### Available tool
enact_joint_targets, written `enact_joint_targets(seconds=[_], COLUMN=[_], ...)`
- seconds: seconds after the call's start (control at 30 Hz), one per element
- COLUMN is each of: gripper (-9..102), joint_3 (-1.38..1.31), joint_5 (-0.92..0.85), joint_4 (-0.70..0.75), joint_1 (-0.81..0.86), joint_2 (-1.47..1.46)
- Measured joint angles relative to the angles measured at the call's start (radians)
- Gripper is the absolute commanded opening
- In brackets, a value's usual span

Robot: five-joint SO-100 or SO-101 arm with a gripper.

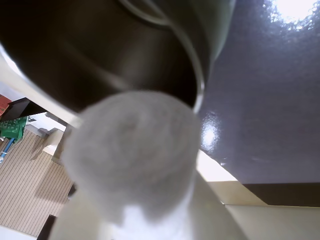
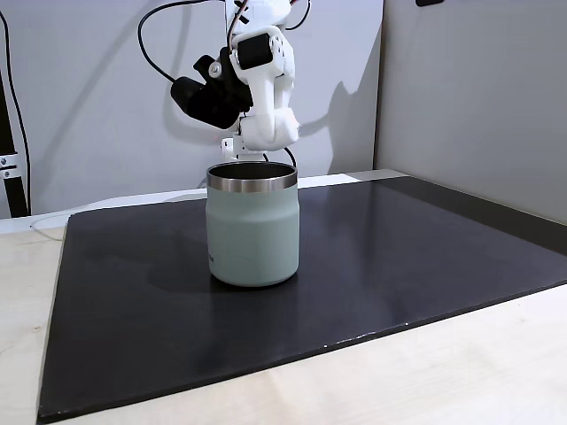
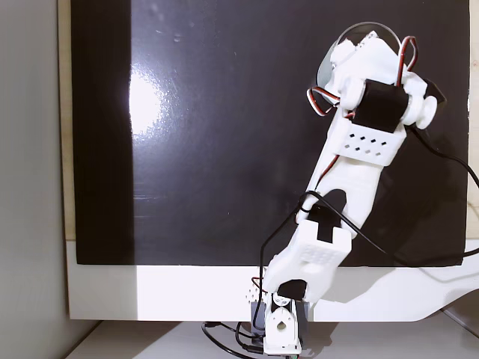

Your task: Grasp a gauze and put it in the cup.

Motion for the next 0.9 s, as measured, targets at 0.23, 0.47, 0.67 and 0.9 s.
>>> enact_joint_targets(seconds=[0.23,0.47,0.67,0.9], gripper=[1,23,41,41], joint_3=[-0.067,-0.071,-0.075,-0.086], joint_5=[-0.005,-0.003,0.009,0.012], joint_4=[-0.008,-0.008,-0.005,-0.005], joint_1=[0.041,0.055,0.055,0.055], joint_2=[-0.058,-0.071,-0.080,-0.080])
